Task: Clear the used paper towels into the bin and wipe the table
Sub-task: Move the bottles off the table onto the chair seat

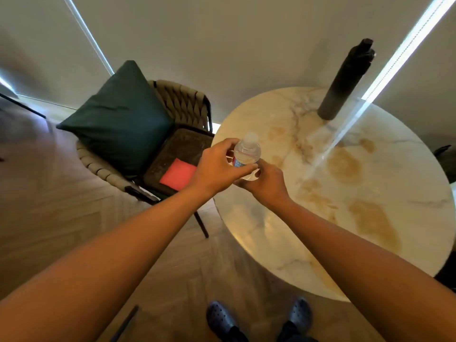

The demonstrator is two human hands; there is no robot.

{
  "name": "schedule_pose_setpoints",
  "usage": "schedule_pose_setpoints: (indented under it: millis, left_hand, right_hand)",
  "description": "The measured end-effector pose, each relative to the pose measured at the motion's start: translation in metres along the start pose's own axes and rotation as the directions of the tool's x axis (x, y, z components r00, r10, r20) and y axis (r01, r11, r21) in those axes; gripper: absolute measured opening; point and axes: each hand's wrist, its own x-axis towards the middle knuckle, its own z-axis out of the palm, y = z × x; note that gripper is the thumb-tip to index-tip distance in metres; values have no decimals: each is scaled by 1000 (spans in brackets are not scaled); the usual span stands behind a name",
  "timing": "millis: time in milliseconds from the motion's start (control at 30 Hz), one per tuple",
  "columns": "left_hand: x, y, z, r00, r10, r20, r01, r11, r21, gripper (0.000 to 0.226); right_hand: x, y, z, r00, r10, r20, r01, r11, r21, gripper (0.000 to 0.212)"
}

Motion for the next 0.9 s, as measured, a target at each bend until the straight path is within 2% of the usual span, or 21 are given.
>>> schedule_pose_setpoints:
  millis: [467,900]
  left_hand:
    - [14,-87,-80,994,-107,-33,108,992,59,63]
    - [104,-194,-111,987,-156,-38,159,984,79,65]
  right_hand:
    - [58,-55,94,992,-47,120,47,999,1,59]
    - [186,-51,183,979,-85,187,83,996,18,65]
